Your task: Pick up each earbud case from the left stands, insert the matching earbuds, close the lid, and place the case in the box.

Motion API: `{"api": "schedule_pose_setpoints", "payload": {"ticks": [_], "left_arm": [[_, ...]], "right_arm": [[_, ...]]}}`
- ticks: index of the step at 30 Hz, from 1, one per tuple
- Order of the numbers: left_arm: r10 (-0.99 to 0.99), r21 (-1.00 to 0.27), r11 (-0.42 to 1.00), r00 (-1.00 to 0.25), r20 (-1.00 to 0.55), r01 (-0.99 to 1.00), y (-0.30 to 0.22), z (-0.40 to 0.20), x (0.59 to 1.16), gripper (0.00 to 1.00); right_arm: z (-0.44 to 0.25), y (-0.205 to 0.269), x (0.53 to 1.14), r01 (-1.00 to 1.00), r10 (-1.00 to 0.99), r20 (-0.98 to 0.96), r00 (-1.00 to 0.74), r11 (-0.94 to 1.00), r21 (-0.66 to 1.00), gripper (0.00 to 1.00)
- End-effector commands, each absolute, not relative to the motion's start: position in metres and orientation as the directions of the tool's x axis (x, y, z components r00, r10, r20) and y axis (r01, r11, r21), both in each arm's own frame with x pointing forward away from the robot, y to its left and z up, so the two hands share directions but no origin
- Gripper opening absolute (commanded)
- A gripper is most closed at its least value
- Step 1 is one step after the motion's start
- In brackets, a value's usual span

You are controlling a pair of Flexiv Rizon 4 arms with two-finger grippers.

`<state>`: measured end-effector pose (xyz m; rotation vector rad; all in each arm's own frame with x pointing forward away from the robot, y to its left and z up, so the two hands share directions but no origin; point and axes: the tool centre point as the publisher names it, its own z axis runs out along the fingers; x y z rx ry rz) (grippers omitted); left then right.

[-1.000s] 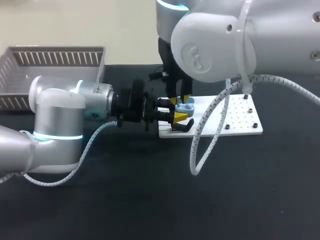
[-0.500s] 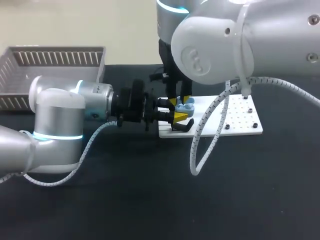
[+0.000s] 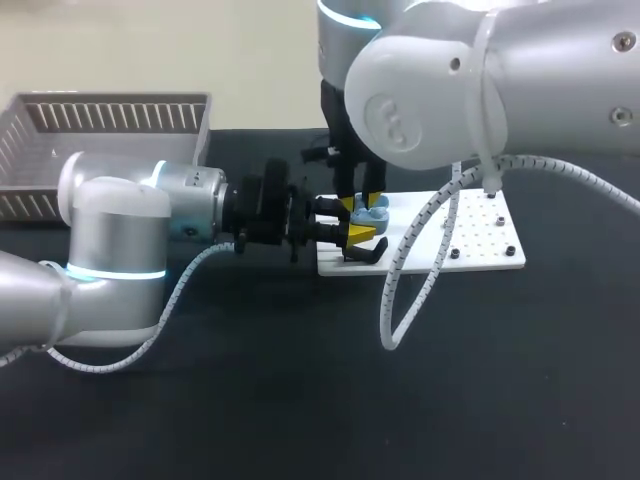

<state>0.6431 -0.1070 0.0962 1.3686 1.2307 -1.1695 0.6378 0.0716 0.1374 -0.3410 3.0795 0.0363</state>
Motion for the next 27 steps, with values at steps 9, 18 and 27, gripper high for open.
{"api": "schedule_pose_setpoints", "payload": {"ticks": [9, 18, 27], "left_arm": [[0.116, 0.041, -0.067, 0.049, -0.992, 0.997, -0.1071, 0.0966, 0.6415, 0.00], [0.116, 0.041, -0.067, 0.049, -0.992, 0.997, -0.1071, 0.0966, 0.6415, 0.00], [0.116, 0.041, -0.067, 0.049, -0.992, 0.997, -0.1071, 0.0966, 0.6415, 0.00]], "right_arm": [[0.1295, 0.0680, 0.6410, -0.215, -0.214, -0.039, -0.976, 0.976, 0.025, 0.00], [0.1288, 0.0636, 0.6417, -0.218, -0.217, -0.043, -0.975, 0.975, 0.034, 0.00], [0.1320, 0.0654, 0.6382, -0.237, -0.235, -0.052, -0.971, 0.971, 0.040, 0.84]]}}
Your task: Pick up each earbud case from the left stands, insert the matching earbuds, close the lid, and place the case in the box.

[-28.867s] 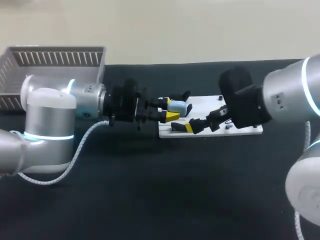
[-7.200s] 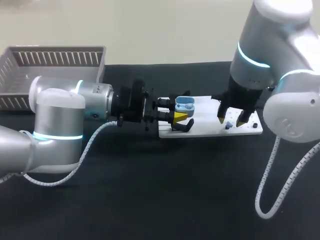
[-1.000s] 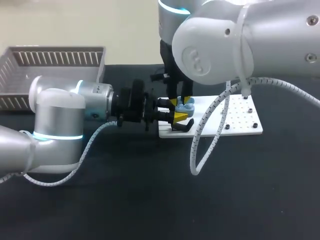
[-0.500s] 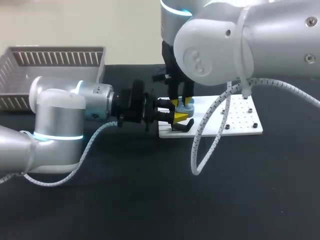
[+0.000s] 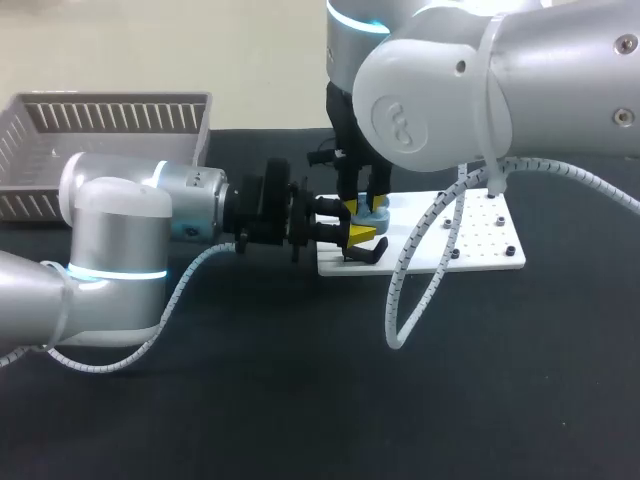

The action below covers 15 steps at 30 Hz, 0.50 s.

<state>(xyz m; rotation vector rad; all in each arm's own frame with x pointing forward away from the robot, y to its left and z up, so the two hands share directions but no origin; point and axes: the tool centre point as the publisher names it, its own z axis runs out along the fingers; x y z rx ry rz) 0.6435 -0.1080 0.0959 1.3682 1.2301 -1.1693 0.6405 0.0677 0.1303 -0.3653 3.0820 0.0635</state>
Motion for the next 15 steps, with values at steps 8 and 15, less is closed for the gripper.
{"api": "schedule_pose_setpoints", "payload": {"ticks": [8, 15], "left_arm": [[0.116, 0.041, -0.067, 0.049, -0.992, 0.997, -0.107, 0.097, 0.641, 0.00], [0.116, 0.041, -0.067, 0.049, -0.992, 0.997, -0.107, 0.097, 0.641, 0.00]], "right_arm": [[0.153, 0.067, 0.624, -0.260, -0.254, -0.093, -0.963, 0.963, 0.065, 1.00], [0.176, 0.058, 0.629, -0.189, -0.175, -0.169, -0.970, 0.979, 0.071, 1.00]]}}
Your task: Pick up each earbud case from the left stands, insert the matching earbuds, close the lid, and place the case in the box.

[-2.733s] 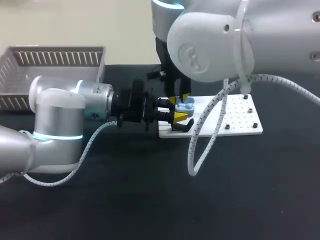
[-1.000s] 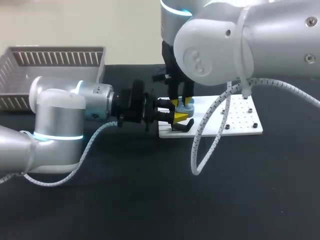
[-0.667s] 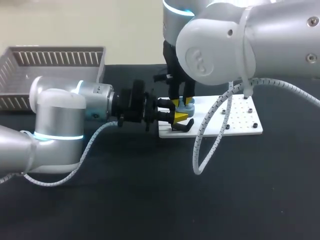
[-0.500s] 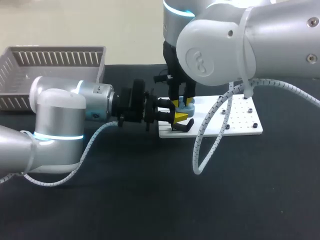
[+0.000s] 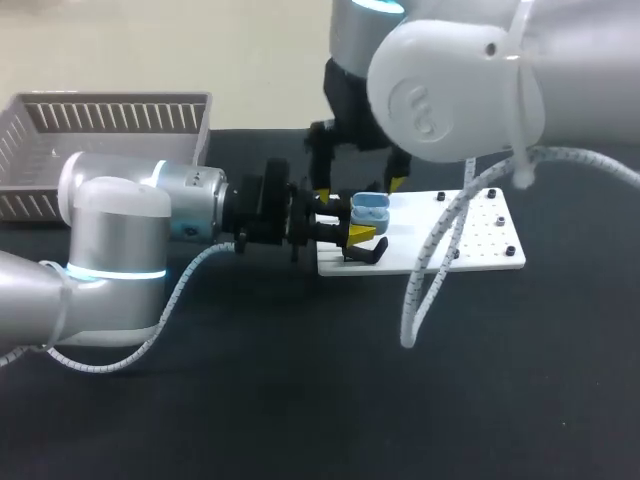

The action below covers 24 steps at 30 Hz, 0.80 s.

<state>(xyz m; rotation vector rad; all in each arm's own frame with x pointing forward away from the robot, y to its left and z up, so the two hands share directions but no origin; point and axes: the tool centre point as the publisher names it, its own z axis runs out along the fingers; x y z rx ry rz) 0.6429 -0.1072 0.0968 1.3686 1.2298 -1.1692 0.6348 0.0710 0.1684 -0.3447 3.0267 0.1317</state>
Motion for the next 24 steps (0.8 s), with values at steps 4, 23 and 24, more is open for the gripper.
{"api": "schedule_pose_setpoints", "payload": {"ticks": [4, 23, 24], "left_arm": [[0.116, 0.041, -0.067, 0.049, -0.992, 0.997, -0.107, 0.097, 0.641, 0.00], [0.116, 0.041, -0.067, 0.049, -0.992, 0.997, -0.107, 0.097, 0.641, 0.00], [0.116, 0.041, -0.067, 0.049, -0.992, 0.997, -0.107, 0.097, 0.641, 0.00]], "right_arm": [[0.179, 0.047, 0.644, -0.091, -0.079, -0.211, -0.974, 0.995, 0.049, 1.00], [0.155, 0.005, 0.702, 0.052, 0.050, -0.224, -0.973, 0.999, 0.001, 1.00], [0.152, 0.004, 0.703, 0.053, 0.052, -0.218, -0.975, 0.999, 0.001, 1.00]]}}
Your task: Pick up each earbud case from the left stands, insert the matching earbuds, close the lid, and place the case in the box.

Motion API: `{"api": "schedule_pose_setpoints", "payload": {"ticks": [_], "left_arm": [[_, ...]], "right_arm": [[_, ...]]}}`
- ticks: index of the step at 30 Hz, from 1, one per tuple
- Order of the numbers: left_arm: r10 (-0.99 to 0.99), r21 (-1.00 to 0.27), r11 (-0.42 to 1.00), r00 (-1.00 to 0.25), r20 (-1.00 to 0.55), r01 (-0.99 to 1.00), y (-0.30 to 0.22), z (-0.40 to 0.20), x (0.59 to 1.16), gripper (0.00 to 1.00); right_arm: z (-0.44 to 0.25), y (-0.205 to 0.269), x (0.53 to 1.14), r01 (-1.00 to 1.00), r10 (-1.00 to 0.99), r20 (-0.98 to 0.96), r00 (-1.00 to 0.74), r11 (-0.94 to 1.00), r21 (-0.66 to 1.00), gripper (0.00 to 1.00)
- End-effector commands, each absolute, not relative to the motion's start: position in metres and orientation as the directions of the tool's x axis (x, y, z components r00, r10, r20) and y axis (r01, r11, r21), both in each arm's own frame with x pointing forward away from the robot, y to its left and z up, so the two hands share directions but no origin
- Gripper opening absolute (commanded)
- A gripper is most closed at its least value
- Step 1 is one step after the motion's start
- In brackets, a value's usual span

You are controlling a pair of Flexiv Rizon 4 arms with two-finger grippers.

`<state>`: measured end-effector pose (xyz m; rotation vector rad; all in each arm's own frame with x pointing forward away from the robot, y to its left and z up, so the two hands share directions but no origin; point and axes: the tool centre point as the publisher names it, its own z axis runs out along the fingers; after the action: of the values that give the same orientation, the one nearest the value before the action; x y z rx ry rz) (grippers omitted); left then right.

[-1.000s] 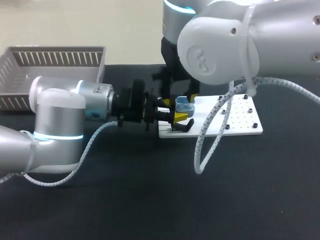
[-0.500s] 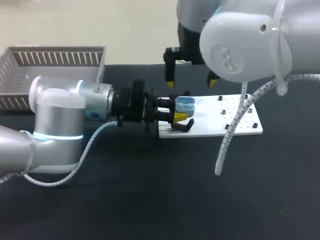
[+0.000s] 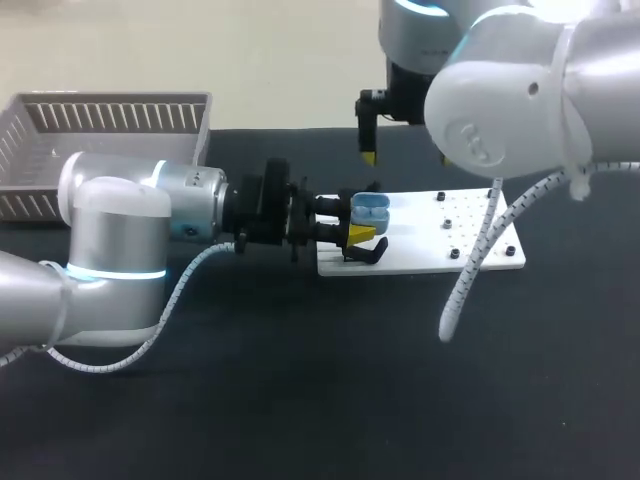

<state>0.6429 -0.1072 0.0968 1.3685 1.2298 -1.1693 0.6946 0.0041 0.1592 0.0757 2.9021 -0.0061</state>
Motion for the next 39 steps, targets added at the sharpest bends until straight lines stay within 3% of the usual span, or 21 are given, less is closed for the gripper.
{"api": "schedule_pose_setpoints", "payload": {"ticks": [1, 29, 39], "left_arm": [[0.116, 0.041, -0.067, 0.049, -0.992, 0.997, -0.107, 0.097, 0.641, 0.00], [0.116, 0.041, -0.067, 0.049, -0.992, 0.997, -0.107, 0.097, 0.641, 0.00], [0.116, 0.041, -0.067, 0.049, -0.992, 0.997, -0.107, 0.097, 0.641, 0.00]], "right_arm": [[0.149, 0.003, 0.704, 0.049, 0.049, -0.204, -0.978, 0.999, 0.009, 1.00], [0.112, 0.005, 0.667, 0.020, 0.022, -0.086, -0.996, 1.000, 0.024, 1.00], [0.120, 0.006, 0.658, 0.025, 0.027, -0.128, -0.991, 1.000, 0.016, 1.00]]}}
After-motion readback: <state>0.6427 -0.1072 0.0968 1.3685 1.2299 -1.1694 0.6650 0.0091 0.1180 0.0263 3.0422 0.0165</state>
